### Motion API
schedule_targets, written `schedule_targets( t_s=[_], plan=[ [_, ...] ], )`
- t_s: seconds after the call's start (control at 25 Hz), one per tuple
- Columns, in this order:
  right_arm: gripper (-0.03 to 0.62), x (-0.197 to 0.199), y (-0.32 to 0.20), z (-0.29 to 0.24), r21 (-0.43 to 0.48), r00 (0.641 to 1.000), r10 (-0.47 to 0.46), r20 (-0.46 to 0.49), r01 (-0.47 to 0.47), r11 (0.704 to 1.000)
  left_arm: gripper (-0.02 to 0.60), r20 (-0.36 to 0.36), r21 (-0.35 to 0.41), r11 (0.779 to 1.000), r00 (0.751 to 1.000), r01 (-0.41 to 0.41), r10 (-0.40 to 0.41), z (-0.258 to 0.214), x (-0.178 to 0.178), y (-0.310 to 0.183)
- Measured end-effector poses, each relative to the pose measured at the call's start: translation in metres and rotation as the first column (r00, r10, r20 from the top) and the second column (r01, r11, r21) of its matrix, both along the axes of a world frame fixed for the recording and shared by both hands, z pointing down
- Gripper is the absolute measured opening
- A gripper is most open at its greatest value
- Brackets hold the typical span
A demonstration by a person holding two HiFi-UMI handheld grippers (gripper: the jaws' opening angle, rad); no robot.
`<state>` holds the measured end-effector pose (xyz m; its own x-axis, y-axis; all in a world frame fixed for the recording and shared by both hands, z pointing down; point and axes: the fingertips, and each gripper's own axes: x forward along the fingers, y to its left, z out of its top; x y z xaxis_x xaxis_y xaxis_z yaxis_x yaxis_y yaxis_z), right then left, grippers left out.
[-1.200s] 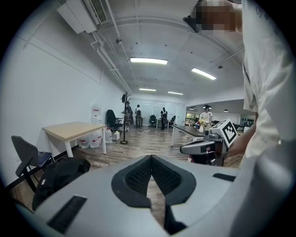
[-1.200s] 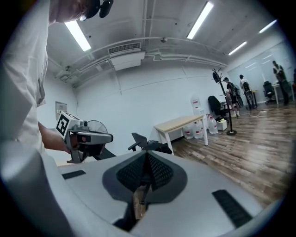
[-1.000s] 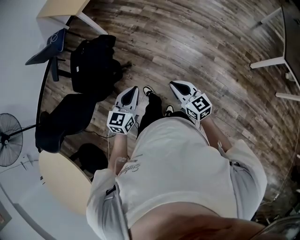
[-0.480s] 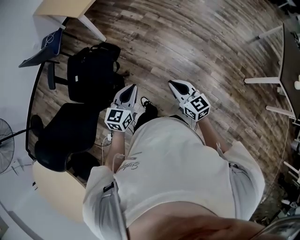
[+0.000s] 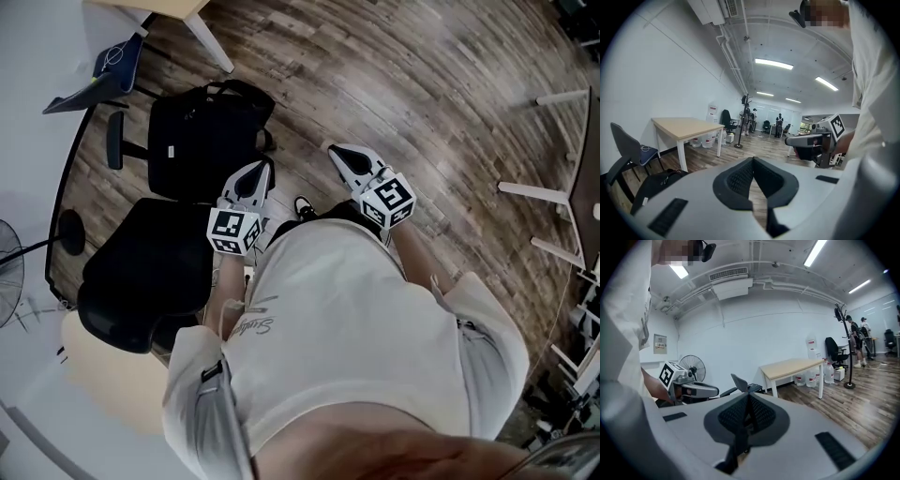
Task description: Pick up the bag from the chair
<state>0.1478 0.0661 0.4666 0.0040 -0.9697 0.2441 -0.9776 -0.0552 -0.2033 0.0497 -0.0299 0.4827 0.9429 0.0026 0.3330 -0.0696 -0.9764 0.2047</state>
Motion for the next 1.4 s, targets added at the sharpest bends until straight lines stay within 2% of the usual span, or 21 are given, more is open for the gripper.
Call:
schedule_targets(
  t_s=[0.16,0.32,0.44,0.6,0.72,0.84,0.92,1.0,1.08,1.28,1.36,1.4],
  plan=[
    [-0.008,0.001,-0.037,0.001,-0.010,0.996,-0.084,-0.023,0.084,0.996,0.012,-0.006,0.007,0.998,0.998,0.061,-0.061,-0.003,-0.009,-0.030],
    [-0.008,0.013,-0.075,0.008,-0.030,0.988,-0.152,-0.014,0.151,0.988,0.013,0.005,-0.012,0.987,0.987,0.162,-0.162,0.004,-0.015,-0.063],
    [-0.008,0.026,-0.104,0.021,-0.051,0.979,-0.204,0.012,0.204,0.978,0.012,0.023,-0.034,0.968,0.969,0.248,-0.247,0.014,-0.020,-0.085],
    [-0.008,0.052,-0.152,0.037,-0.091,0.959,-0.283,0.019,0.284,0.955,0.013,0.039,-0.037,0.930,0.931,0.365,-0.363,0.019,-0.016,-0.129],
    [-0.008,0.064,-0.192,0.043,-0.105,0.921,-0.390,0.001,0.388,0.915,0.012,0.041,-0.028,0.906,0.906,0.423,-0.421,0.016,-0.009,-0.154],
    [-0.008,0.070,-0.228,0.049,-0.114,0.866,-0.499,-0.007,0.495,0.861,0.012,0.063,-0.015,0.883,0.881,0.470,-0.468,0.019,-0.004,-0.165],
    [-0.008,0.075,-0.253,0.053,-0.125,0.825,-0.564,-0.030,0.557,0.821,0.012,0.071,-0.023,0.859,0.858,0.511,-0.508,0.025,-0.001,-0.173],
    [-0.008,0.079,-0.275,0.059,-0.147,0.777,-0.627,-0.060,0.615,0.775,0.013,0.076,-0.051,0.822,0.823,0.568,-0.563,0.031,-0.001,-0.177],
    [-0.008,0.076,-0.292,0.066,-0.169,0.720,-0.691,-0.065,0.674,0.719,0.014,0.083,-0.077,0.768,0.772,0.636,-0.631,0.037,-0.007,-0.179],
    [-0.006,0.064,-0.307,0.098,-0.202,0.600,-0.800,-0.009,0.782,0.589,0.014,0.109,-0.098,0.603,0.610,0.792,-0.785,0.053,-0.035,-0.172],
    [-0.006,0.059,-0.307,0.112,-0.227,0.536,-0.844,0.022,0.825,0.518,0.014,0.141,-0.112,0.532,0.543,0.840,-0.828,0.061,-0.044,-0.156],
    [-0.006,0.056,-0.307,0.119,-0.241,0.504,-0.863,0.039,0.843,0.481,0.014,0.163,-0.115,0.503,0.516,0.856,-0.841,0.066,-0.048,-0.148]
  ],
)
